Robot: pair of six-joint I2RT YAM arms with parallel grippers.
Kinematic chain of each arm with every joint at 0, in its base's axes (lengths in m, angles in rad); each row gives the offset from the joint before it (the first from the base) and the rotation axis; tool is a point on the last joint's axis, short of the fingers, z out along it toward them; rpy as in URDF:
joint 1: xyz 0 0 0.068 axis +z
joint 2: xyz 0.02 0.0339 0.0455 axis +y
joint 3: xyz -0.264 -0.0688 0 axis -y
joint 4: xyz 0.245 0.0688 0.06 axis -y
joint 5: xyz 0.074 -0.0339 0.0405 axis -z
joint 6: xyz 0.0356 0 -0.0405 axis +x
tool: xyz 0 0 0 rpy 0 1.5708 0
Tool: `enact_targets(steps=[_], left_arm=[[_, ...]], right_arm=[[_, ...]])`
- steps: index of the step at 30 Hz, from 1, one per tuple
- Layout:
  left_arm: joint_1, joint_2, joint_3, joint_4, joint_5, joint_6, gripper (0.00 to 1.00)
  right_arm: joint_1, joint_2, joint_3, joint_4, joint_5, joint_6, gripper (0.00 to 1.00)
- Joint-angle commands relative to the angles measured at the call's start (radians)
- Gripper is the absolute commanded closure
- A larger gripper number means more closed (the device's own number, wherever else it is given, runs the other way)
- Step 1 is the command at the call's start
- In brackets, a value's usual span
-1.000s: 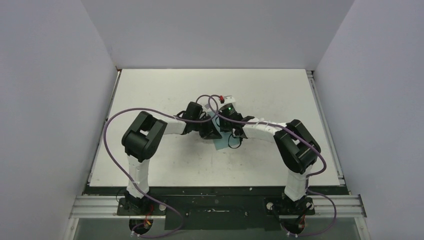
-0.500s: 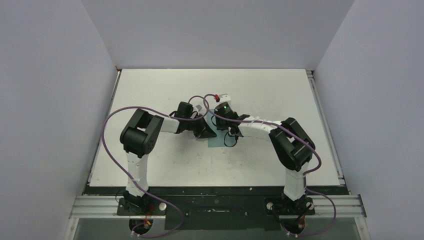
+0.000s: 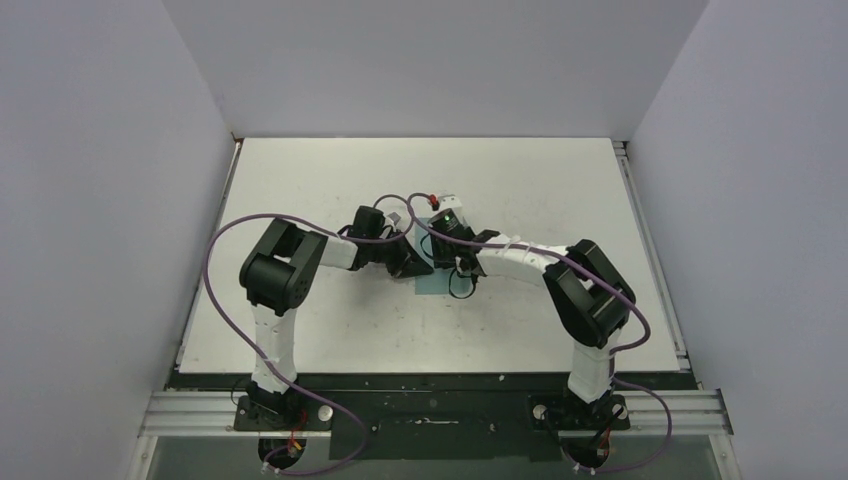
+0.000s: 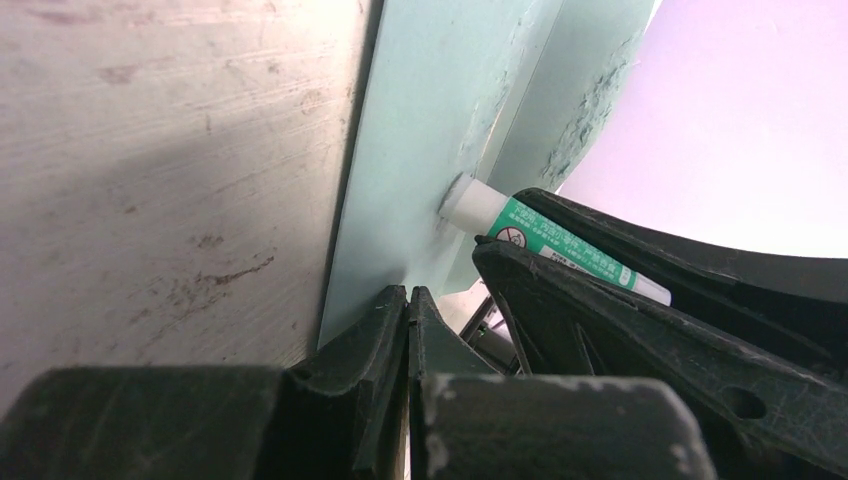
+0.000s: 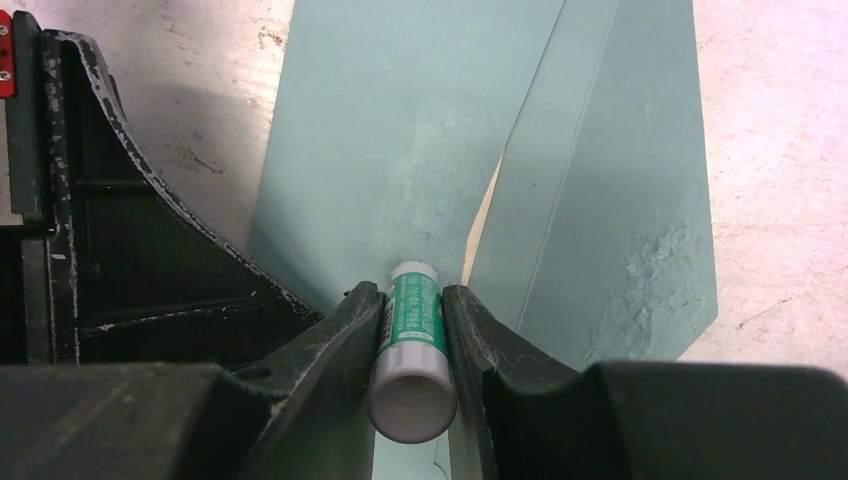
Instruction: Place the letter into the envelope and seal it
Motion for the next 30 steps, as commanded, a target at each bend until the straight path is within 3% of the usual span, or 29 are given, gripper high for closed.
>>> enact_targets(steps=[1, 9, 23, 30], left_arm=[[0.014, 0.041, -0.040, -0.099, -0.212, 0.060, 1.00], [0.014, 0.062, -0.023, -0.125, -0.212, 0.091, 1.00], [0.014, 0.045, -0.026, -0.112, -0.248, 0.053, 1.00], [0.014, 0.045, -0.033, -0.113, -0.249, 0.058, 1.00]], right_arm=[[-0.037, 0.038, -0.019, -0.084, -0.006, 0.008, 0.95], [-0.057, 0.163, 0.097, -0.032, -0.026, -0.038, 0.95], [0.000, 0.007, 0.017, -0.241, -0.042, 0.033, 0.95], [-0.080, 0.071, 0.014, -0.140, -0.042, -0.002, 0.95]])
